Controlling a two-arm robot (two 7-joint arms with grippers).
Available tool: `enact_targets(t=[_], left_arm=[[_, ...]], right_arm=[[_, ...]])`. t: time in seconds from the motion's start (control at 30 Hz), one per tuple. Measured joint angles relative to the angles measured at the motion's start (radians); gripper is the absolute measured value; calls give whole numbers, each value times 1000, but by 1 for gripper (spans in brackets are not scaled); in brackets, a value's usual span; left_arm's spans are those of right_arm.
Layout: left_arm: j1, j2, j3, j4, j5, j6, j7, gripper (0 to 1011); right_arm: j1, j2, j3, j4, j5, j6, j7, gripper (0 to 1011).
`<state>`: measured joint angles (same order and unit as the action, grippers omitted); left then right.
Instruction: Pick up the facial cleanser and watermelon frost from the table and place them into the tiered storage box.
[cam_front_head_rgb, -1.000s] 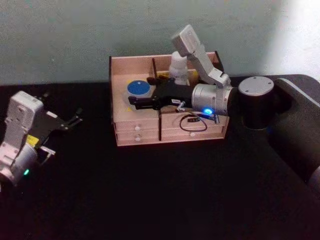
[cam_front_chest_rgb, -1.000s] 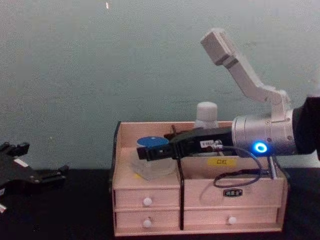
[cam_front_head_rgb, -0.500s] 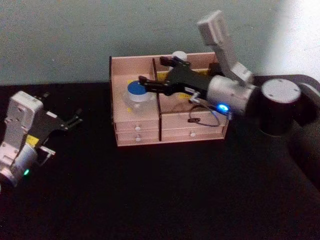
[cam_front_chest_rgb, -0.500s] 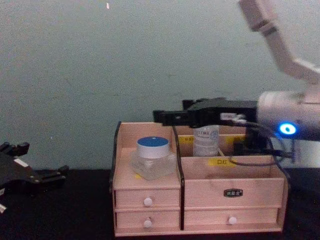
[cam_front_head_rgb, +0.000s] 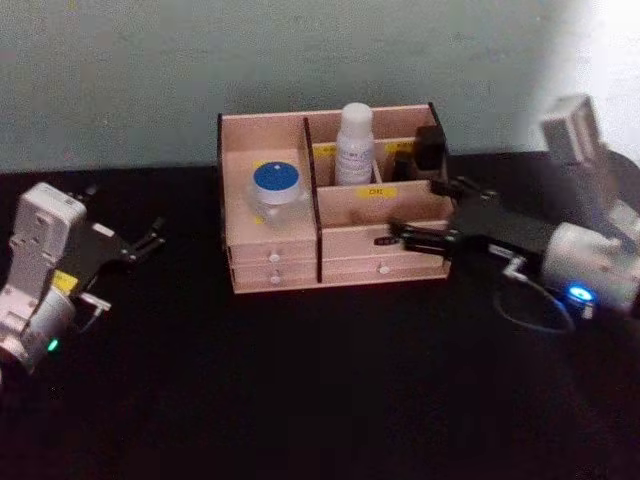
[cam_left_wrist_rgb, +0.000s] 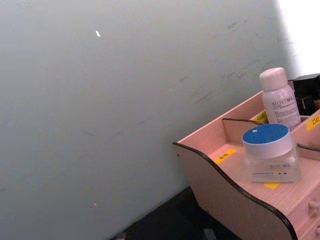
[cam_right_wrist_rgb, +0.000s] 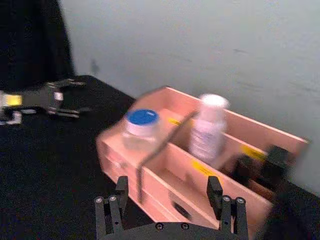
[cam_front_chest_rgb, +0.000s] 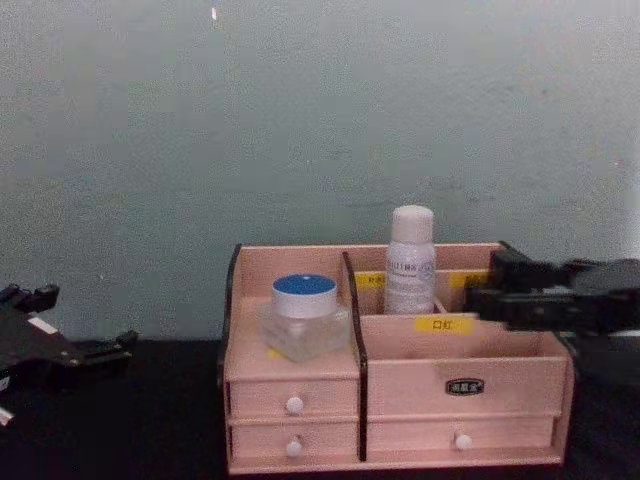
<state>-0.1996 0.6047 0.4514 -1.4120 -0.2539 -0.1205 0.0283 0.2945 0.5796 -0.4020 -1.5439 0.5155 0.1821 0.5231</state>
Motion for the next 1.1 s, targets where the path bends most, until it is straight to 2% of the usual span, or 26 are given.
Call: enact_targets(t=[0.03,0.1,0.13,0.2,0.23,0.27,0.3,0.33,0.37,0.5,0.63,0.8,0.87,1.1], left_arm=[[0,0,0,0,0,0,0,1001],[0,0,0,0,0,0,0,1001],[0,0,0,0,0,0,0,1001],[0,0,0,0,0,0,0,1001],[0,0,0,0,0,0,0,1001],[0,0,0,0,0,0,0,1001],[0,0,0,0,0,0,0,1001],[0,0,0,0,0,0,0,1001],[0,0,0,0,0,0,0,1001],[0,0,0,0,0,0,0,1001],[0,0,0,0,0,0,0,1001],[0,0,0,0,0,0,0,1001],[0,0,0,0,0,0,0,1001],[0,0,0,0,0,0,0,1001]], right_arm=[[-28,18,21,-21,2,1,-30,1002],[-57,28,46,-42,2,1,-78,1003],[-85,31,74,-60,-3,3,-133,1002],[-110,26,102,-76,-14,7,-190,1002],[-130,17,125,-87,-28,9,-250,1002],[-130,17,125,-87,-28,9,-250,1002],[-150,0,150,-95,-46,10,-320,1003],[-158,-9,160,-98,-57,11,-355,1003],[-173,-33,179,-99,-79,13,-425,1002],[-185,-92,196,-74,-137,25,-562,1002],[-177,-131,184,-26,-185,31,-624,1002],[-142,-164,157,55,-229,43,-641,1002],[-128,-173,151,84,-237,44,-638,1003],[-129,-171,151,79,-237,45,-636,1002]])
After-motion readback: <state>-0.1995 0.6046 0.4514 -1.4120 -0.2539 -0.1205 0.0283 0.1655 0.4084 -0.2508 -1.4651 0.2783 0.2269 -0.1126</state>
